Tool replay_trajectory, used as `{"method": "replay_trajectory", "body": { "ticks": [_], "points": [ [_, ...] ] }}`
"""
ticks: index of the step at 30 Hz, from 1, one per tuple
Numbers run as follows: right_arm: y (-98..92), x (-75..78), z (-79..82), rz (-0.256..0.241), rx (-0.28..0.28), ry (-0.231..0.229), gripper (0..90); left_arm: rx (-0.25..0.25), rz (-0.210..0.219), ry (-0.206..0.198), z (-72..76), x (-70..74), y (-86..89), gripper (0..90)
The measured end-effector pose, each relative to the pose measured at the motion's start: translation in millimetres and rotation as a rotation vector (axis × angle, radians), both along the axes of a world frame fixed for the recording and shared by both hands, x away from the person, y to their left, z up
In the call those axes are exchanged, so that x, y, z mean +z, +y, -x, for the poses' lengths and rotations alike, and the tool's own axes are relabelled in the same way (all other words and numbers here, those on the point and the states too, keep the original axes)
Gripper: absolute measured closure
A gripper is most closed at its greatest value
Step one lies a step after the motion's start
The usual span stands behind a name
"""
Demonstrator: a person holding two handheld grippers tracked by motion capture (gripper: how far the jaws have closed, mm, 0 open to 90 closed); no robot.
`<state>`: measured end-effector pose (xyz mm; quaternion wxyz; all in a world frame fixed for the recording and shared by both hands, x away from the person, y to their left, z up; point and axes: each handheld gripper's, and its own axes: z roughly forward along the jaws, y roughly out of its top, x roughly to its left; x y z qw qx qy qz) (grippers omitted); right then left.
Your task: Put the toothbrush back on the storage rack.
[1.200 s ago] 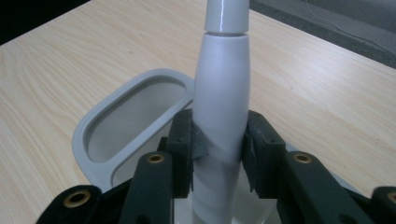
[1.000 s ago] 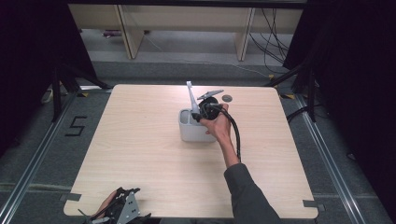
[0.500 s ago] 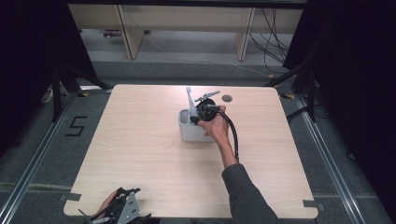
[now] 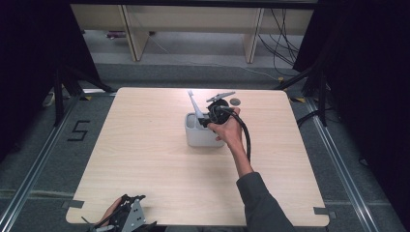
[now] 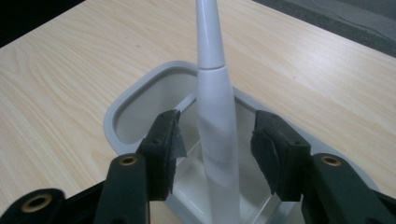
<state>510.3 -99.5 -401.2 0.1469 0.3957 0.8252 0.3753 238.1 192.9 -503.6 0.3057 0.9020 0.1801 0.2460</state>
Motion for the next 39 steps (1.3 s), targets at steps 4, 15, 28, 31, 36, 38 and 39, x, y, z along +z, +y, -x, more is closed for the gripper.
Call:
{"method": "replay_trajectory", "body": {
  "ticks": [4,15,28,31,36,38,39],
  "points": [
    [-5.1,2.6,2.9,-0.007,0.014,-0.019,49.1,0.002,0.001,-0.003,0.2,-0.3,-0.1,15.1],
    [-12.6,14.5,16.9,-0.069,0.006,-0.030,43.5,0.011,0.009,0.001,0.2,-0.7,0.6,15.1],
    [-16.3,17.7,26.6,-0.087,0.027,-0.048,34.4,0.009,0.007,0.003,0.4,-0.3,0.9,15.1],
    [-18.3,15.5,27.3,-0.099,0.034,-0.052,33.4,0.012,0.005,0.000,0.3,-0.3,1.0,15.1],
    [-22.0,15.6,31.3,-0.115,0.015,-0.042,32.5,0.008,0.009,0.006,0.1,-0.4,1.0,15.1],
    [-24.8,16.7,32.5,-0.118,0.019,-0.041,32.0,0.009,0.009,0.003,0.2,-0.3,1.0,15.1],
    [-26.3,17.2,32.6,-0.115,0.023,-0.050,31.7,0.011,0.008,0.001,0.3,-0.2,1.0,15.1]
  ]
}}
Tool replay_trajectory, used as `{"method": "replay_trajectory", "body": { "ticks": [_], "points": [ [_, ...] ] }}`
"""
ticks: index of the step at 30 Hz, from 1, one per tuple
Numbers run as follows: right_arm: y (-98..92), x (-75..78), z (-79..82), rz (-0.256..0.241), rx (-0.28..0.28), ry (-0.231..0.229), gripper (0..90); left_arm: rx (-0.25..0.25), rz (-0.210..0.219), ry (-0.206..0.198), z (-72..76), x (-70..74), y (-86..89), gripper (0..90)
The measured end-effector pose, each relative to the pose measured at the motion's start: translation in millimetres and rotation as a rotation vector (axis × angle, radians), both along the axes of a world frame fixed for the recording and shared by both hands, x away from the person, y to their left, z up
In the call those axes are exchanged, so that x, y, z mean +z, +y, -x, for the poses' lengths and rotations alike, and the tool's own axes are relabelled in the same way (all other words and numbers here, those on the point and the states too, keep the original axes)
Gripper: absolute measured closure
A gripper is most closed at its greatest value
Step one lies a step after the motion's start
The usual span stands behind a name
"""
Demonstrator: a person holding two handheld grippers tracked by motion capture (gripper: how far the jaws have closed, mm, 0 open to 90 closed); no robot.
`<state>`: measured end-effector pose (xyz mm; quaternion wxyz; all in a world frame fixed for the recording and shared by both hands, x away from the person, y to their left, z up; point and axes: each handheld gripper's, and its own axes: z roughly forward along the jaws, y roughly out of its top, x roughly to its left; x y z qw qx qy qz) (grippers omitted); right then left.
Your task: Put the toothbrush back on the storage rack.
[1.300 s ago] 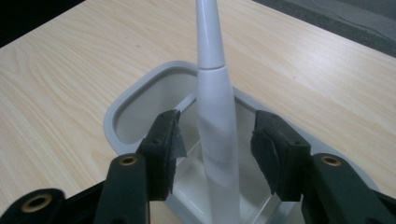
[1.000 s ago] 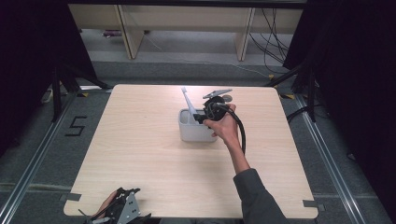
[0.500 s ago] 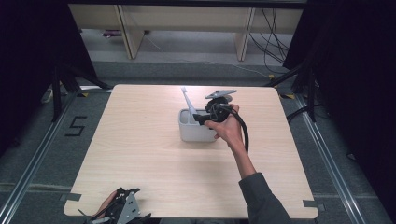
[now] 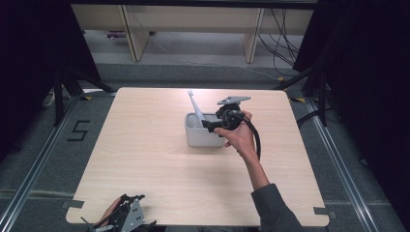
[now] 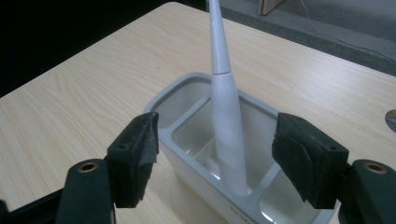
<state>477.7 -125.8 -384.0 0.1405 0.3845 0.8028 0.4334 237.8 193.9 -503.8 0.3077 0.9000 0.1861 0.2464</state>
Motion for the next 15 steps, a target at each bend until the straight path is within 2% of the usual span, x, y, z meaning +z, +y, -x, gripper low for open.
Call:
{"method": "replay_trajectory", "body": {
  "ticks": [3,5,6,7,8,10,11,13,15],
  "points": [
    [-3.4,0.9,3.4,-0.004,-0.003,-0.011,31.4,0.005,-0.004,-0.004,-0.4,0.2,0.3,15.1],
    [-5.2,2.1,6.9,-0.019,-0.007,-0.001,30.9,0.004,-0.002,0.000,-0.5,0.9,0.8,15.1],
    [-7.2,2.0,6.2,-0.009,0.009,-0.023,30.2,0.007,0.002,-0.002,-0.6,0.9,0.8,15.1],
    [-7.5,3.0,9.1,-0.016,-0.007,-0.002,29.9,0.008,0.003,-0.001,-0.7,1.1,1.0,15.1],
    [-9.6,3.5,9.6,-0.009,0.002,-0.021,29.9,0.008,0.003,-0.002,-0.8,1.3,1.1,15.1],
    [-11.8,4.4,14.4,-0.021,-0.010,-0.005,29.8,0.014,0.009,-0.008,-1.6,1.2,1.4,15.1],
    [-13.8,4.4,14.9,-0.014,0.001,-0.022,29.7,0.007,0.008,0.000,-1.4,2.1,2.1,15.1],
    [-17.1,4.9,18.6,-0.020,-0.008,-0.013,29.4,0.007,0.007,0.001,-1.3,2.4,1.9,15.1],
    [-21.4,4.1,19.5,-0.021,-0.007,-0.023,29.3,0.009,0.007,0.004,-1.6,2.2,1.5,15.1]
  ]
}}
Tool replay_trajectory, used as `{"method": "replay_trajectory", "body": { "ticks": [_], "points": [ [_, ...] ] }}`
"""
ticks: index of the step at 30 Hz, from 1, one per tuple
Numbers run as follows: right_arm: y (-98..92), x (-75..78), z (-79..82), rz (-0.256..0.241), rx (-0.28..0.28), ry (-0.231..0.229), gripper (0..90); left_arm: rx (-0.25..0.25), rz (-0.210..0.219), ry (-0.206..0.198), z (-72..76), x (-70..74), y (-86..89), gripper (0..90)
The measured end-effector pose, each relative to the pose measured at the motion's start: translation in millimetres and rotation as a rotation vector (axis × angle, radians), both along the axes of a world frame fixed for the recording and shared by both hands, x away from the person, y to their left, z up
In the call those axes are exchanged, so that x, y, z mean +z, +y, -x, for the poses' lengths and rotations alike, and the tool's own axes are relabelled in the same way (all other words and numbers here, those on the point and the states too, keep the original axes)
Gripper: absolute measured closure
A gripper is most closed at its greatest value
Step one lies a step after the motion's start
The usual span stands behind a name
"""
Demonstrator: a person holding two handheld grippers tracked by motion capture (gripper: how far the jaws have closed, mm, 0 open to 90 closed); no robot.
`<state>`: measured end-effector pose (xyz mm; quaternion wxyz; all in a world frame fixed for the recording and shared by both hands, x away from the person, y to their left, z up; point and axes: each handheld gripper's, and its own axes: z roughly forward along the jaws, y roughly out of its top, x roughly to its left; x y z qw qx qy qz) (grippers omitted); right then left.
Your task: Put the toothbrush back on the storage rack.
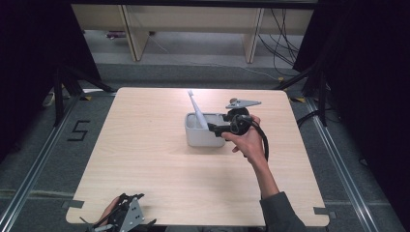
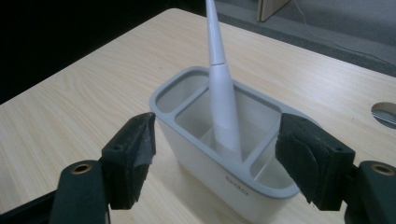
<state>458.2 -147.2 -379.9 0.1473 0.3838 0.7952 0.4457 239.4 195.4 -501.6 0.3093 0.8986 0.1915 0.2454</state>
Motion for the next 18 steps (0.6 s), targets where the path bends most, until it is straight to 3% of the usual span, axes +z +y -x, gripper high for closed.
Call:
{"method": "replay_trajectory", "body": {
  "ticks": [1,3,4,5,6,8,11,15,18],
  "points": [
    [-1.0,-0.3,1.8,-0.014,-0.015,0.019,29.3,0.010,-0.002,-0.015,0.0,-1.0,-0.4,15.1],
    [-5.2,-1.7,1.4,-0.004,-0.004,0.003,29.1,0.009,0.001,-0.010,-0.5,-1.6,0.0,15.1],
    [-5.8,-1.7,3.1,-0.019,-0.017,0.018,29.1,0.012,0.002,-0.011,-0.6,-1.7,0.0,15.1],
    [-8.6,-2.0,2.3,-0.002,-0.010,-0.004,29.1,0.012,0.004,-0.012,-0.6,-1.7,0.0,15.1],
    [-8.8,-2.1,4.1,-0.020,-0.019,0.016,29.1,0.011,0.005,-0.011,-0.6,-1.6,0.0,15.1],
    [-11.4,-3.0,4.0,-0.023,-0.017,-0.002,29.0,0.012,0.004,-0.010,-0.7,-1.8,-0.1,15.1],
    [-14.2,-2.4,6.7,-0.034,-0.026,0.016,28.7,0.007,0.002,-0.004,-0.2,-1.6,0.1,15.1],
    [-18.2,-4.3,8.0,-0.018,-0.025,-0.010,27.8,0.008,0.004,-0.002,-0.5,-1.6,0.4,15.1],
    [-20.2,-6.3,10.7,-0.035,-0.020,0.008,26.5,0.009,-0.001,-0.002,-0.3,-1.2,0.5,15.1]
  ]
}}
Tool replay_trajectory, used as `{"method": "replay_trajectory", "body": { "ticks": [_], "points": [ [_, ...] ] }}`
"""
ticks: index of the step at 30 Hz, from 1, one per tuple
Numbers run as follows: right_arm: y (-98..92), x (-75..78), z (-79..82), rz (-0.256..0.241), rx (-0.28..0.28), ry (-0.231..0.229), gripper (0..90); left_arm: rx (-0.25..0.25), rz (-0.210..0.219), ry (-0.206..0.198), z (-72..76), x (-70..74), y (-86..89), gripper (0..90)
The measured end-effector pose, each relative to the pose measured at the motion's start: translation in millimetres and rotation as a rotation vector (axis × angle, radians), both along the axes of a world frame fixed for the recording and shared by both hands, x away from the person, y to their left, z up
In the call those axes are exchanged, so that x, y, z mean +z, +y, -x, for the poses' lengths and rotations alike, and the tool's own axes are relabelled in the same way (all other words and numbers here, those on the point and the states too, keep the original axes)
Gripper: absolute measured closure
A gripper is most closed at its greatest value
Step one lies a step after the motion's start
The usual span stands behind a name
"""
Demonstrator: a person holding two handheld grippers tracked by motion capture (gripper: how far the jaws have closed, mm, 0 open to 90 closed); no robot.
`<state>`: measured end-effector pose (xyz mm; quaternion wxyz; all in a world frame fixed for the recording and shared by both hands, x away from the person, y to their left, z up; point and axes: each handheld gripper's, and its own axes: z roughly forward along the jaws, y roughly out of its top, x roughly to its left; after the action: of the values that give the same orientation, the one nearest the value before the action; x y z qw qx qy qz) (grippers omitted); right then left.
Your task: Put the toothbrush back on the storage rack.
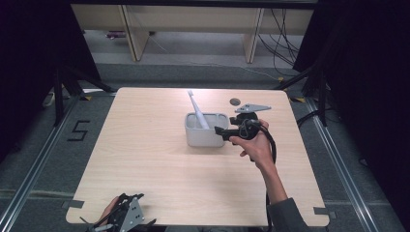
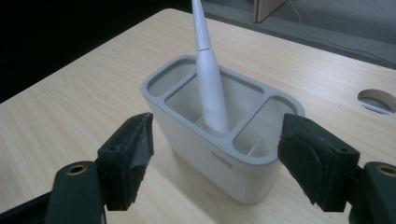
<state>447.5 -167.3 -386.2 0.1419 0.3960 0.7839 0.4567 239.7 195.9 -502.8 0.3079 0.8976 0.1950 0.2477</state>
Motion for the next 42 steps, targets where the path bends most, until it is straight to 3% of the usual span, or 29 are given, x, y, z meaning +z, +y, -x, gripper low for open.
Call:
{"method": "replay_trajectory", "body": {
  "ticks": [4,10,11,12,16,23,26,28,30,31,32,34,35,36,39,40,41,42],
  "points": [
    [-5.3,-4.5,3.1,0.014,0.007,-0.012,25.1,0.009,0.007,0.003,0.4,-0.7,0.2,15.1],
    [-11.8,-16.2,11.0,-0.025,-0.006,0.016,25.0,0.018,0.003,0.003,0.3,-1.4,0.5,15.1],
    [-13.1,-17.5,10.4,-0.007,0.002,0.023,24.7,0.020,0.003,0.002,0.2,-1.5,0.6,15.1],
    [-14.9,-19.1,8.8,0.013,0.010,-0.004,24.7,0.022,0.004,-0.001,0.2,-1.4,0.7,15.1],
    [-17.4,-21.1,11.8,-0.010,-0.013,0.018,24.9,0.020,0.007,0.001,0.0,-1.0,1.1,15.1],
    [-18.6,-21.5,13.1,0.006,0.013,-0.023,24.8,0.024,0.011,-0.004,0.7,-1.2,0.7,15.1],
    [-16.6,-22.5,16.5,-0.003,-0.001,0.010,24.8,0.024,0.012,-0.001,0.3,-0.2,2.2,15.1],
    [-18.1,-23.1,17.2,0.027,-0.006,-0.002,24.7,0.019,0.014,0.006,0.1,0.2,2.7,15.1],
    [-17.7,-25.1,18.5,0.007,-0.009,0.004,24.6,0.018,0.006,-0.013,-0.6,-0.4,2.1,15.0],
    [-19.1,-25.1,19.3,0.023,-0.004,0.003,24.5,0.019,0.009,-0.012,-0.4,-0.5,2.0,15.1],
    [-17.6,-25.3,22.6,0.009,-0.014,0.031,24.4,0.013,0.003,-0.009,-0.5,0.2,2.5,15.0],
    [-19.6,-27.4,23.7,0.038,0.005,-0.005,24.3,0.014,0.004,-0.011,-0.6,0.5,2.8,15.1],
    [-19.1,-27.2,26.7,0.031,0.005,0.021,24.3,0.016,0.005,-0.012,-0.6,0.6,2.9,15.0],
    [-20.2,-28.5,26.1,0.033,0.020,-0.003,24.2,0.016,0.005,-0.012,-0.5,0.8,2.9,15.0],
    [-20.7,-27.7,31.0,0.035,0.006,0.024,23.6,0.014,0.004,-0.012,-0.1,1.0,2.7,15.0],
    [-21.8,-28.8,30.3,0.057,0.012,-0.007,23.2,0.020,0.007,-0.021,-0.2,0.1,2.1,15.1],
    [-21.5,-30.4,30.7,0.059,0.017,-0.010,22.8,0.012,0.010,-0.011,0.2,0.5,2.2,15.0],
    [-20.4,-30.7,32.5,0.056,0.020,0.017,22.5,0.012,0.009,-0.011,0.2,0.5,2.2,15.0]
  ]
}}
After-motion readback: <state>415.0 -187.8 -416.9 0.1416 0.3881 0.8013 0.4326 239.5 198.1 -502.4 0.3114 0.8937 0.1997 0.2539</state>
